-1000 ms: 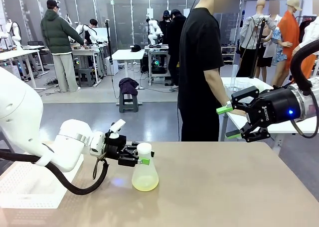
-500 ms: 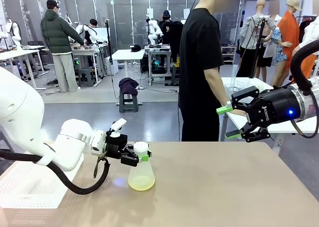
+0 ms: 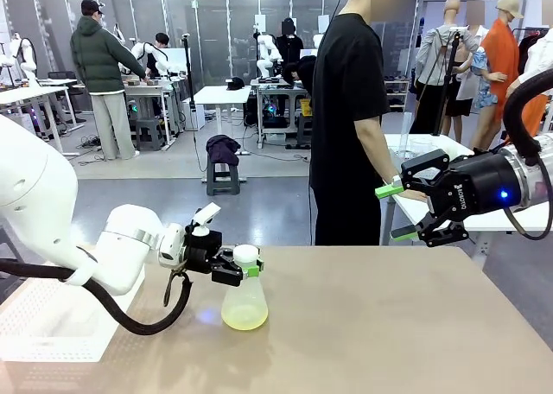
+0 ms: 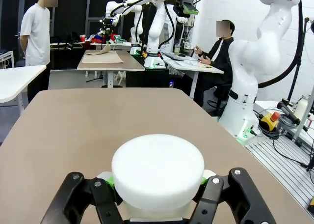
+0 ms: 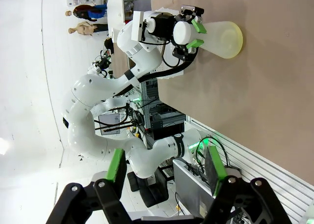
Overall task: Prepare the solutions needed for the experiment.
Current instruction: When the human places the Big flask in the center of the table, pick up the Big flask and place it in the left Organizing basket.
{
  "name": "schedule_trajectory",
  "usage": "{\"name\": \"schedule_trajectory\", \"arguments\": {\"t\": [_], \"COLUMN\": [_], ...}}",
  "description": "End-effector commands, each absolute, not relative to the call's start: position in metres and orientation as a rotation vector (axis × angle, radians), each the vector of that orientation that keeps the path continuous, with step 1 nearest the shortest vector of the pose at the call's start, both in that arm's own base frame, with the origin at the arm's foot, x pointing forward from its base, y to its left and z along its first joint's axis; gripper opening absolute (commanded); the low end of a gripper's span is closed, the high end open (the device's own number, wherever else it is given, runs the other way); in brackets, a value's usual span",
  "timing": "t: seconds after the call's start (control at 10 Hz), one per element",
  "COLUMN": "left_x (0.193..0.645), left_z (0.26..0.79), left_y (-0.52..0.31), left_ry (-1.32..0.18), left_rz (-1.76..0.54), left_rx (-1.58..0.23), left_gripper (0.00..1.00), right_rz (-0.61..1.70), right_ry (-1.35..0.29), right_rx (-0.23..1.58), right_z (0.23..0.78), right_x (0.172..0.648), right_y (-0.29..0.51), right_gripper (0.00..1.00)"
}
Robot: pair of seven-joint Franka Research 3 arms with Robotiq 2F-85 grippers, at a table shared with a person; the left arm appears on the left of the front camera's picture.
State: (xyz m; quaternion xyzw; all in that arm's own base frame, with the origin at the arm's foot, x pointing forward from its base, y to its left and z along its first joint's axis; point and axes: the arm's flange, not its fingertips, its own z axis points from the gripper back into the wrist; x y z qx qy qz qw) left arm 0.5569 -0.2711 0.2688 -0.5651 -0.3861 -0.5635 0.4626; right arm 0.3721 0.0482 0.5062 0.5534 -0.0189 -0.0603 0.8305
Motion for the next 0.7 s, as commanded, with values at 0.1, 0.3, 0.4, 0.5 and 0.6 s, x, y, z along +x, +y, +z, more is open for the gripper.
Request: {"name": "schedule_trajectory", "arguments": {"t": [0.1, 0.3, 0.4, 0.5, 0.6], "left_x": [0.552, 0.547, 0.547, 0.548, 0.548], "left_z": [0.280, 0.309, 0.323, 0.337, 0.357], "left_y": [-0.263, -0.255, -0.250, -0.244, -0.235], "left_ry": [-0.894, -0.926, -0.930, -0.952, -0.971], "left_rz": [-1.419, -1.460, -1.472, -1.488, -1.503], "left_rx": [-1.368, -1.350, -1.337, -1.323, -1.311], "left_gripper": [0.00, 0.00, 0.00, 0.00, 0.00], "right_rz": [-0.121, -0.121, -0.121, -0.121, -0.121], "right_ry": [-0.042, -0.042, -0.042, -0.042, -0.042], "right_rx": [1.184, 1.184, 1.184, 1.184, 1.184], "right_z": [0.507, 0.507, 0.507, 0.507, 0.507], "right_x": [0.372, 0.372, 0.372, 0.372, 0.372], "right_y": [0.049, 0.049, 0.049, 0.049, 0.049], "right_gripper": [0.81, 0.81, 0.81, 0.81, 0.81]}}
